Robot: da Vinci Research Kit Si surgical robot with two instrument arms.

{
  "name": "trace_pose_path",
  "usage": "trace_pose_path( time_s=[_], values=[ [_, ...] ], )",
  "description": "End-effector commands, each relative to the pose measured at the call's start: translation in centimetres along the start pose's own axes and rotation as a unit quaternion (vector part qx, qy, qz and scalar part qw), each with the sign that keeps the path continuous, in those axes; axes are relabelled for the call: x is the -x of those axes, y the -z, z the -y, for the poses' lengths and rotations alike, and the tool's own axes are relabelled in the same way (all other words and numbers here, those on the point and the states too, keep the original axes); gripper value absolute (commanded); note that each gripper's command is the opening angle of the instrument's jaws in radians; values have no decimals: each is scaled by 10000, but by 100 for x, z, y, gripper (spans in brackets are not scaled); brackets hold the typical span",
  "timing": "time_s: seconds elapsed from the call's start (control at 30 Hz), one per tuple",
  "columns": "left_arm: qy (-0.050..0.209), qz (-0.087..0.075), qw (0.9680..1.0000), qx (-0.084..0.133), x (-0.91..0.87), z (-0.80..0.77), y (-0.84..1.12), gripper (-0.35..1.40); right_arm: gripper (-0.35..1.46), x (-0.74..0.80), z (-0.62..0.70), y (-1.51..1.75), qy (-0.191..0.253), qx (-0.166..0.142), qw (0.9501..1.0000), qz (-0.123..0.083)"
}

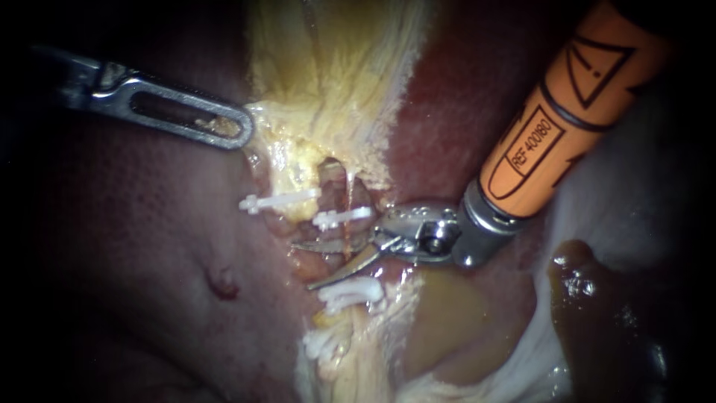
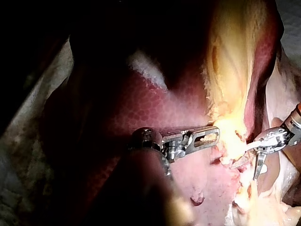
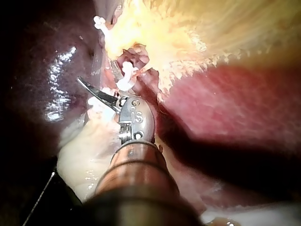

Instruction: Go to the cutting position right tube

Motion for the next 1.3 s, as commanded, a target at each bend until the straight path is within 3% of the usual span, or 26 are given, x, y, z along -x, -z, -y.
trace_pose_path(
  time_s=[0.03, 0.53, 1.0, 1.3],
  values=[
    [3, 1, 10000, 2, 0, 0, 0, -35, 129, -1, -1, -1, -1, 21, 10000, -4],
    [4, 2, 10000, 4, 0, 0, 0, -35, 129, -3, -2, -4, 3, -43, 9999, -137],
    [3, 2, 10000, 5, 0, 0, -1, -35, 129, -11, 31, -14, -12, -327, 9988, -352],
    [3, 2, 10000, 4, 0, 0, -1, -35, 131, -20, 40, -12, -27, -441, 9981, -430]
  ],
)
